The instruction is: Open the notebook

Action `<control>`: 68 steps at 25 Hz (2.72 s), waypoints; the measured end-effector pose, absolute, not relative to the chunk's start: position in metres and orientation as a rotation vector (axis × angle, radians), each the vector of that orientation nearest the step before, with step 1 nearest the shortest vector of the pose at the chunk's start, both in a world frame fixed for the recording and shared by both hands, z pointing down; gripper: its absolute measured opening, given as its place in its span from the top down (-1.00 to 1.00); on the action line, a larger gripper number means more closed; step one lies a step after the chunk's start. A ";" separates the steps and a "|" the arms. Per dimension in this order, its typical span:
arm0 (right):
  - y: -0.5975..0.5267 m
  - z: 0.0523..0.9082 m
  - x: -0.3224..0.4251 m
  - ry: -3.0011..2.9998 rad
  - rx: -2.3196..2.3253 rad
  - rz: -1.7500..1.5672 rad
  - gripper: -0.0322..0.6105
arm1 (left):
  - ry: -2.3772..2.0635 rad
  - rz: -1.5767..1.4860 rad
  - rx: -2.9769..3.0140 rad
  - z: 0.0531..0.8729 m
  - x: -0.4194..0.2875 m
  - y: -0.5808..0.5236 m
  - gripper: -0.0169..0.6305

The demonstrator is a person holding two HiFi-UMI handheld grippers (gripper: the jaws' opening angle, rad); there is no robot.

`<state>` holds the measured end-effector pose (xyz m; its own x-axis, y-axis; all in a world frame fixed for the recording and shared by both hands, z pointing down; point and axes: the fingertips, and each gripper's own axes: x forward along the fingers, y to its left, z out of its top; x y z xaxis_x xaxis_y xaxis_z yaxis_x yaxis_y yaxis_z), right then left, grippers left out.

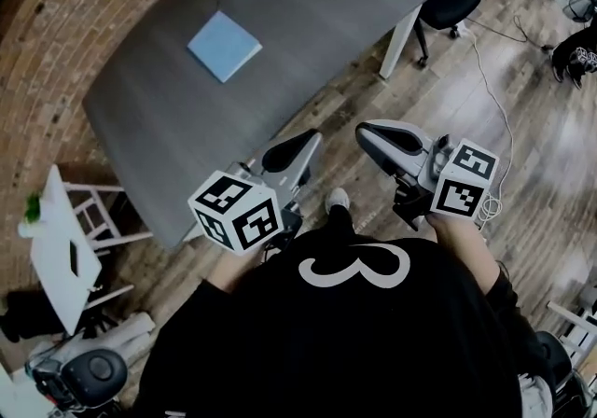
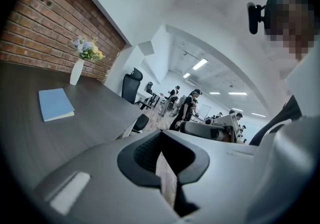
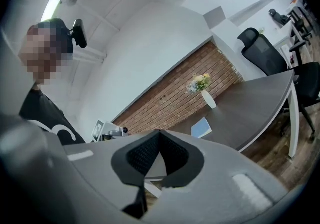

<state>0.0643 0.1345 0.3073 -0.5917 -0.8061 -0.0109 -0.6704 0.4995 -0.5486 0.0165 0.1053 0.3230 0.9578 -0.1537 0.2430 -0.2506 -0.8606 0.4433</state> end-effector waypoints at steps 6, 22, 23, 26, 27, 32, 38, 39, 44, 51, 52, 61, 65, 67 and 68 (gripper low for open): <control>0.062 0.313 0.076 2.520 -1.226 -0.756 0.90 | -0.358 0.294 2.603 0.330 0.026 0.030 0.93; -0.051 0.325 0.112 2.617 -1.056 -0.862 0.90 | -0.678 0.353 2.563 0.351 0.044 -0.087 0.92; -0.060 0.327 0.113 2.632 -1.029 -0.883 0.90 | -0.708 0.358 2.547 0.354 0.044 -0.095 0.92; -0.087 0.334 0.118 2.679 -0.954 -0.936 0.90 | -0.790 0.385 2.516 0.362 0.047 -0.115 0.92; -0.096 0.336 0.122 2.690 -0.937 -0.948 0.90 | -0.813 0.404 2.517 0.365 0.050 -0.122 0.92; -0.135 0.350 0.135 2.725 -0.851 -1.017 0.90 | -0.952 0.519 2.517 0.380 0.058 -0.159 0.81; -0.172 0.362 0.143 2.782 -0.744 -1.074 0.90 | -1.162 0.638 2.447 0.413 0.049 -0.202 0.63; -0.177 0.365 0.143 2.792 -0.731 -1.078 0.90 | -1.187 0.662 2.436 0.419 0.047 -0.208 0.60; -0.186 0.379 0.139 2.824 -0.675 -1.108 0.90 | -1.276 0.753 2.407 0.445 0.040 -0.223 0.44; -0.188 0.403 0.134 2.800 -0.632 -1.181 0.90 | -1.355 0.892 2.405 0.481 0.038 -0.232 0.25; -0.188 0.404 0.135 2.797 -0.631 -1.181 0.90 | -1.373 0.917 2.409 0.485 0.038 -0.235 0.25; -0.186 0.416 0.135 2.828 -0.624 -1.181 0.90 | -1.491 1.098 2.371 0.509 0.029 -0.243 0.19; -0.185 0.414 0.134 2.844 -0.601 -1.171 0.90 | -1.528 1.155 2.329 0.512 0.027 -0.245 0.22; -0.186 0.414 0.134 2.845 -0.601 -1.176 0.90 | -1.544 1.173 2.333 0.511 0.026 -0.247 0.23; -0.187 0.415 0.134 2.846 -0.602 -1.178 0.90 | -1.547 1.181 2.336 0.512 0.025 -0.248 0.22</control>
